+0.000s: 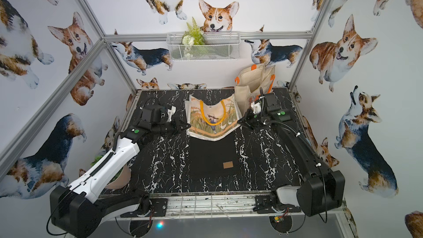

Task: Put away the canvas bag
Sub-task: Adjust the canvas bag.

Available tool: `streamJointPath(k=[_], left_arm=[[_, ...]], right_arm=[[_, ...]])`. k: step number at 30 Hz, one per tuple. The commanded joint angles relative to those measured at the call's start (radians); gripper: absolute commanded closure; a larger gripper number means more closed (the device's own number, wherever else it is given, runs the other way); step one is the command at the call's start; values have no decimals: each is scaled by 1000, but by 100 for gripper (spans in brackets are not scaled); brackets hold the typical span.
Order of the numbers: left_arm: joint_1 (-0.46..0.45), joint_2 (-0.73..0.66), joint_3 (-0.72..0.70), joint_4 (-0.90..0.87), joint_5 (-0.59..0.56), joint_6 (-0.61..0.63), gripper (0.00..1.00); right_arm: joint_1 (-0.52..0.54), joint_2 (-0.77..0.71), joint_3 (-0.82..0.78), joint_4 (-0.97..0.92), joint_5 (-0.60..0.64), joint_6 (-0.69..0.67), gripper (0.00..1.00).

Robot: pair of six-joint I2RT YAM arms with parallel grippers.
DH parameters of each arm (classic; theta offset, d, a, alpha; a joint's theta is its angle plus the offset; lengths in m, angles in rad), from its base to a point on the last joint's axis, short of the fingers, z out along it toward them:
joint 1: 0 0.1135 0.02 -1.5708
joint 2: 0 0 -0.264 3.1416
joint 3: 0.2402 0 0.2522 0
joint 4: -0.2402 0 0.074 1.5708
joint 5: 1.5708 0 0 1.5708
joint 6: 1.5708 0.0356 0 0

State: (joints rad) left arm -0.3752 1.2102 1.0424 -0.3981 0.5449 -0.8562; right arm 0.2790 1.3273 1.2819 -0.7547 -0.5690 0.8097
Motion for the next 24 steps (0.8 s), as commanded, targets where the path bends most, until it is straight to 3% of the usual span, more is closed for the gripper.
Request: streamJointPath(k=[1, 4, 9, 13, 19, 24], left_arm=[[31, 30, 65, -57, 50, 61, 100], [35, 21, -2, -29, 68, 51, 100], [30, -81, -336, 136, 72, -38, 100], [29, -192, -459, 149, 63, -70, 100], [32, -246, -345, 44, 59, -55, 100], [38, -165, -99, -18, 101, -47, 100]], right_arm=[[-1, 42, 77, -82, -29, -17, 96], [-1, 19, -6, -64, -41, -14, 96], [-1, -87, -321, 56, -93, 29, 97], [-1, -181, -456, 96, -83, 54, 97], [-1, -197, -356, 26, -80, 47, 97], [-5, -117, -101, -58, -67, 49, 97]])
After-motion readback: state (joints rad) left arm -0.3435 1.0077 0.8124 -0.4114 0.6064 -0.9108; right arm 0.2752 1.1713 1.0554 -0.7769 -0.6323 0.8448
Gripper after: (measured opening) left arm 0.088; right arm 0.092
